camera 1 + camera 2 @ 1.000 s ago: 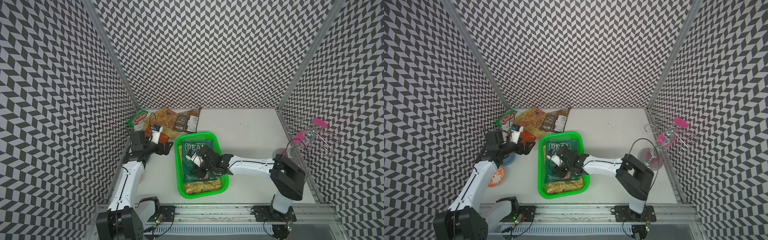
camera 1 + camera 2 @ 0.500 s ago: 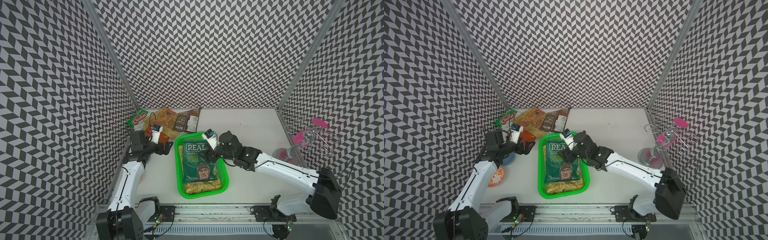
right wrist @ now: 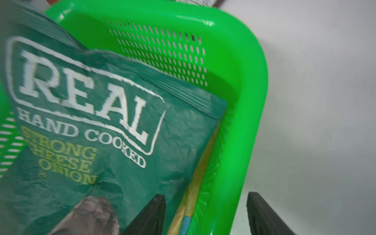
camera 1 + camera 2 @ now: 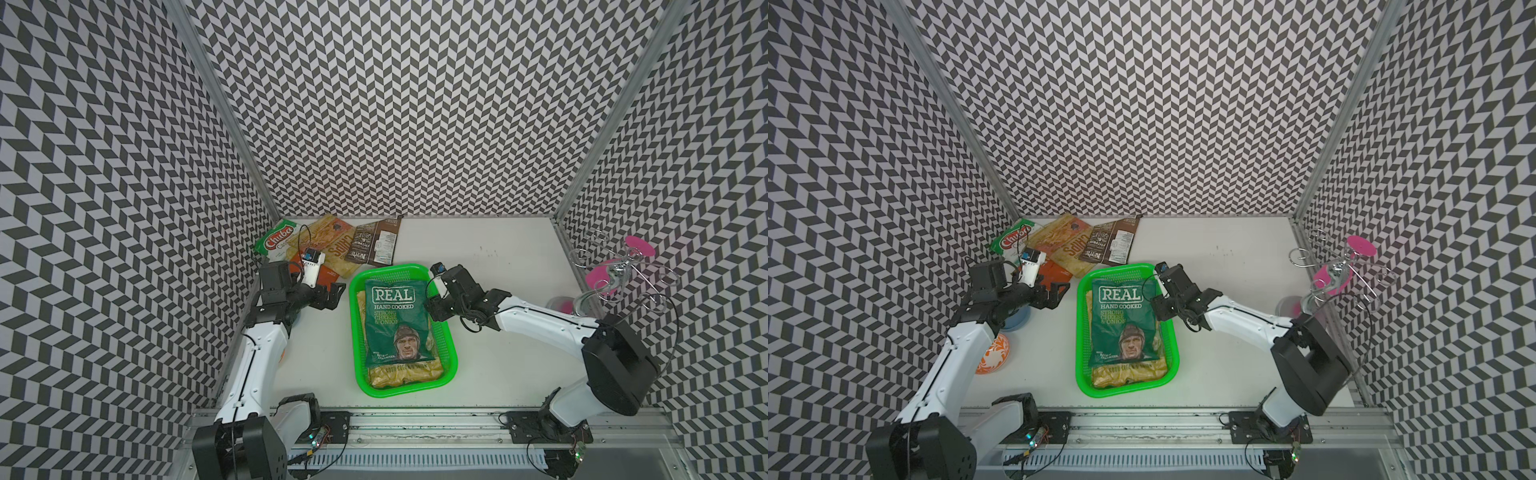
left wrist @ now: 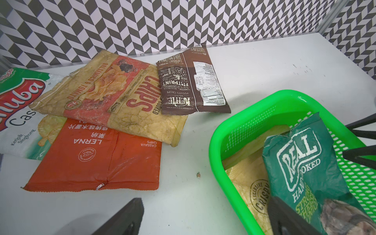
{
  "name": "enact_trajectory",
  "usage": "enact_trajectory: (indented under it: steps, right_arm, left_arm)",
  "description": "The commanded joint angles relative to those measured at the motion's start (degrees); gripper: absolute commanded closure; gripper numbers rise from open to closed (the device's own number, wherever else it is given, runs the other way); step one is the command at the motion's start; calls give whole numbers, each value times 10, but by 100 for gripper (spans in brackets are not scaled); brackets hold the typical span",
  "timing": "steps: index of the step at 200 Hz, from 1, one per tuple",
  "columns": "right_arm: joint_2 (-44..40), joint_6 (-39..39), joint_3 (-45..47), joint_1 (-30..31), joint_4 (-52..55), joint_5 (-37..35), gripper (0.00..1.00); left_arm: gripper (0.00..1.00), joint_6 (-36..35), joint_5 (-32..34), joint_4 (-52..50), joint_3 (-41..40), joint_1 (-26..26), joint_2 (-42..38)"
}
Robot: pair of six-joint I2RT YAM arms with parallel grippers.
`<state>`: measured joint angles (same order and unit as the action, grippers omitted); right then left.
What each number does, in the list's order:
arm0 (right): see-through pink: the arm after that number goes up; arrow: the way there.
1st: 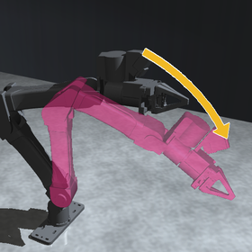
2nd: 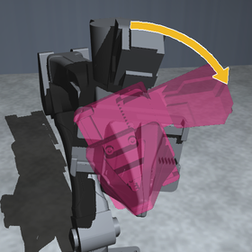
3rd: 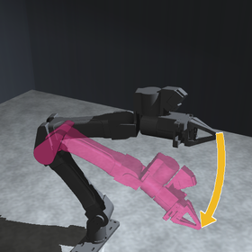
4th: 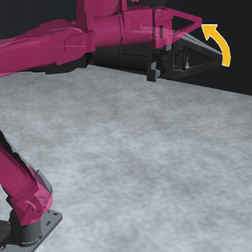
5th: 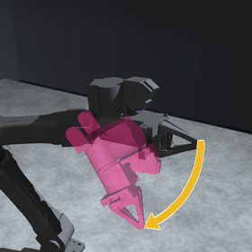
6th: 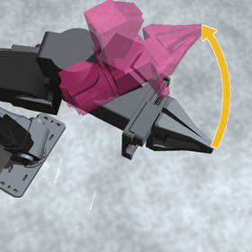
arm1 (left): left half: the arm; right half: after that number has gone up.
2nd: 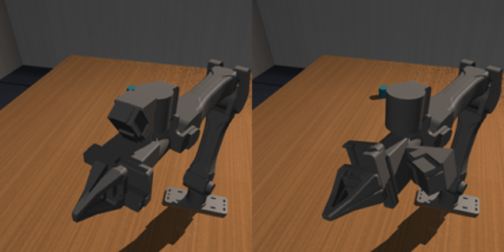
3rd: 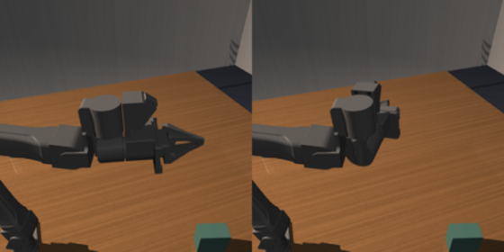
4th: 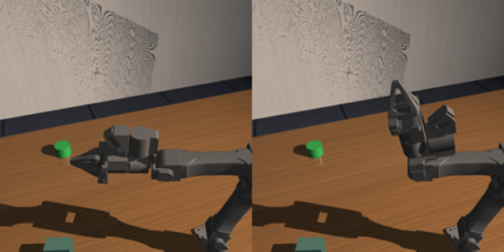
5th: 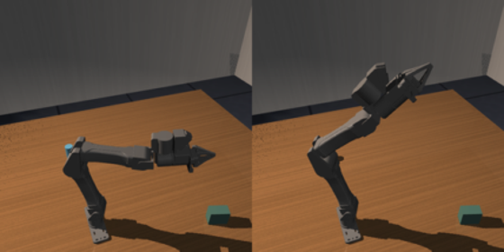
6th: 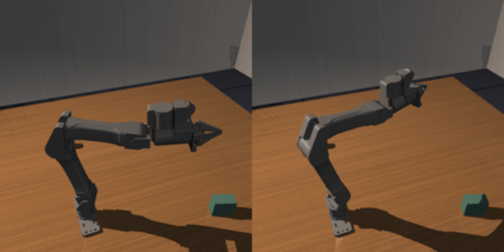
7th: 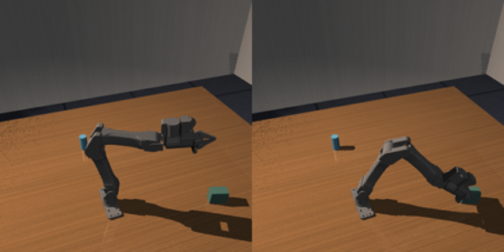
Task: Put the potato chips into the basket
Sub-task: Move the basket to the center of the board.
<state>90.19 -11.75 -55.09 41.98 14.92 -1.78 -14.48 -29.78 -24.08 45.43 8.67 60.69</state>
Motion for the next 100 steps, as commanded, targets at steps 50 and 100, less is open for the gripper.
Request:
enact_trajectory:
  steps: [50, 100]
  right_arm:
    - [0, -45, 24, -3, -58, -95, 85]
    - [-55, -68, 58, -32, -41, -128, 97]
  left_arm:
    - [1, -4, 3, 9, -5, 3, -6]
    - [1, -39, -24, 3, 3, -8, 15]
